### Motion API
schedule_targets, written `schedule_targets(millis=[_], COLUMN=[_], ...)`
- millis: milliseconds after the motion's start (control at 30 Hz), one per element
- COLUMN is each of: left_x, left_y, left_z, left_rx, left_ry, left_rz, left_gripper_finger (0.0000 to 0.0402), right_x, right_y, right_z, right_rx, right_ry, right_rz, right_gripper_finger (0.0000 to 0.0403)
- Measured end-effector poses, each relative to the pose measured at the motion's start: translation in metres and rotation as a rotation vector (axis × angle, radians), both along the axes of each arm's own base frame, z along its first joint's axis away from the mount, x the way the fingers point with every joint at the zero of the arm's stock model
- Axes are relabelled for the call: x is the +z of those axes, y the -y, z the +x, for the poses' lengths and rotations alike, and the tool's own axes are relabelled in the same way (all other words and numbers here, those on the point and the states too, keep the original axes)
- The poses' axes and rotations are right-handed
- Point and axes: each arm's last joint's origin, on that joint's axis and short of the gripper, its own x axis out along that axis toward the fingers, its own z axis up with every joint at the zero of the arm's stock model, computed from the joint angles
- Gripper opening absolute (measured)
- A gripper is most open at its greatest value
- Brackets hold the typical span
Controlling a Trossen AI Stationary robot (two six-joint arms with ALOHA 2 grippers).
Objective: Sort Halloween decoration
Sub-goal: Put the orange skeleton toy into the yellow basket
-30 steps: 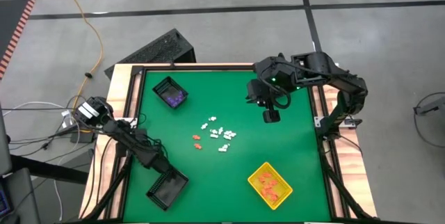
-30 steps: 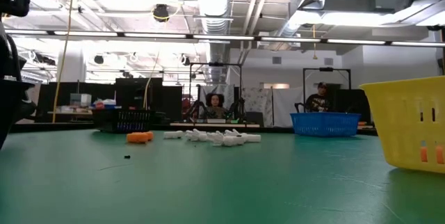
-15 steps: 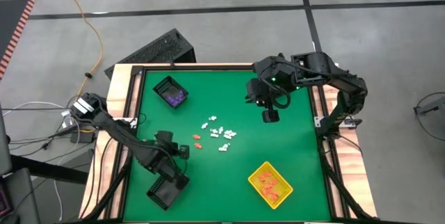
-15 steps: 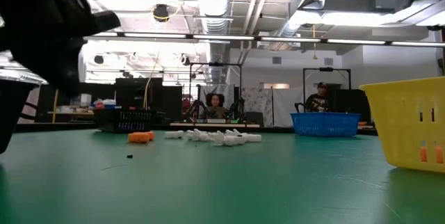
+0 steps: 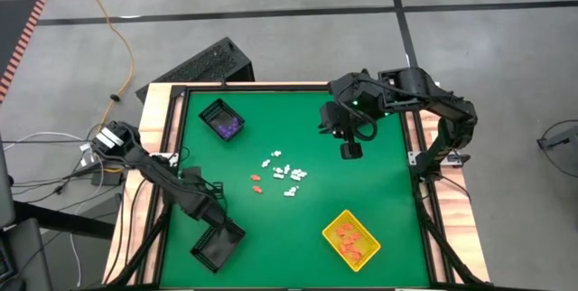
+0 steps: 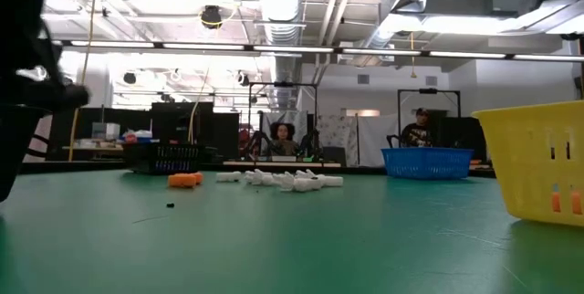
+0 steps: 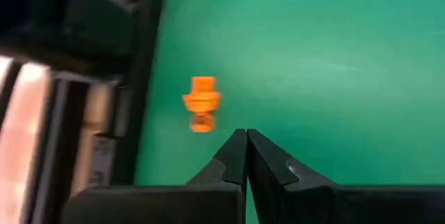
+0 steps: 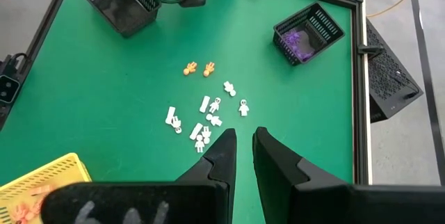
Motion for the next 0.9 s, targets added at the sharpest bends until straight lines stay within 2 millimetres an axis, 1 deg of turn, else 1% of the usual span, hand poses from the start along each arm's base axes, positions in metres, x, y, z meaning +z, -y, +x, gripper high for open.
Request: schedule_targets(millis=[133,267,400,633,800,900], left_x=[-0.006,-0.003,-0.003,-0.013,-0.014,-0.022], left_y=[-0.004,-0.008,-0.005,-0.007,-0.006,-0.007], left_z=[-0.010,-0.014,-0.016,-0.026,-0.025,-0.026], left_rx=[0.033,0.039,0.026,0.035,0.032,0.019], left_ry=[-0.060,-0.110,-0.118,-0.156,-0.143,-0.102], left_rz=[0.017,0.052,0.049,0.035,0.031,0.019], left_gripper_finger=[0.0000,0.0000,0.0000,0.0000,0.0000,0.0000], right_x=[0.000,0.000,0.000,0.001,0.003,0.003], right_y=[0.001,0.001,0.001,0.001,0.001,0.001], right_z=[0.000,0.000,0.000,0.002,0.003,0.003], right_rx=[-0.004,-0.005,-0.006,-0.006,-0.006,-0.007], right_ry=[0.000,0.001,0.001,0.022,0.049,0.050], right_rz=[0.000,0.000,0.000,0.001,0.001,0.002], right_gripper_finger=[0.0070,0.0070,0.0070,0.0070,0.0070,0.0070])
